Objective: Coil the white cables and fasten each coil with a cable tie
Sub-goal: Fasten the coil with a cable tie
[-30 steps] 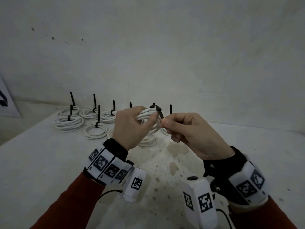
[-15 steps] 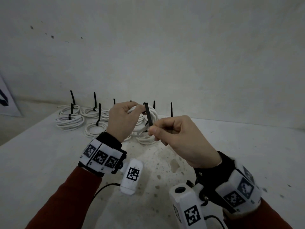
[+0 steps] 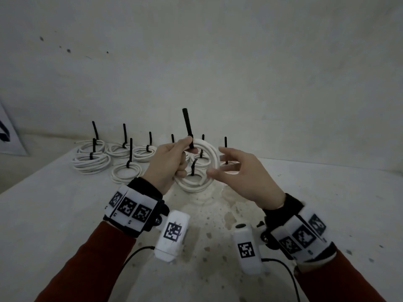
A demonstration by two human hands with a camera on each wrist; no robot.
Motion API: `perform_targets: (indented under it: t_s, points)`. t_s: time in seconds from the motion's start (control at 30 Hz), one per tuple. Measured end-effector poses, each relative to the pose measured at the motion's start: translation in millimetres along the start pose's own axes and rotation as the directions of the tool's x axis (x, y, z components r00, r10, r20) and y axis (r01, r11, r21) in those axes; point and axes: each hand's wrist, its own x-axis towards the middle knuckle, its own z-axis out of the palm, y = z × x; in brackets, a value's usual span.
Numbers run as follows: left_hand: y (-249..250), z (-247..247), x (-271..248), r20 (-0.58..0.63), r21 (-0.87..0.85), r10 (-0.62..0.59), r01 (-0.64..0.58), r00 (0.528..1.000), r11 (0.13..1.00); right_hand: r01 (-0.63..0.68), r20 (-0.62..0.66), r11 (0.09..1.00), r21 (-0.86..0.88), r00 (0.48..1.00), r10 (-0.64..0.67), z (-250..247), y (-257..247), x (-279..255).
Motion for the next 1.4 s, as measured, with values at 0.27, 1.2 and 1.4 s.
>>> perform_targets:
  t_s: [0.27,1.2,1.4]
  points:
    - [-4.1,-0.7,3.8,0.142,-0.348,-0.121,0.164,0.982,0.923,-0.120,0.043,0.862,0.492,0.993,0.114,-1.3,0.2,2.2]
    - [-87.9,16.6,39.7,0.097,0.479,-0.251,0.176,0.963,0.860,-0.492,0.064,0.623,0.608,0.812,0.580,-5.1,76.6,37.1]
    - [-85.8,44.8,44.8,0.203,0.950,-0.229,-0.135,0.952,0.281,-0.558,0.022,0.617,0.555,0.751,0.660,-6.7,96.7,37.7]
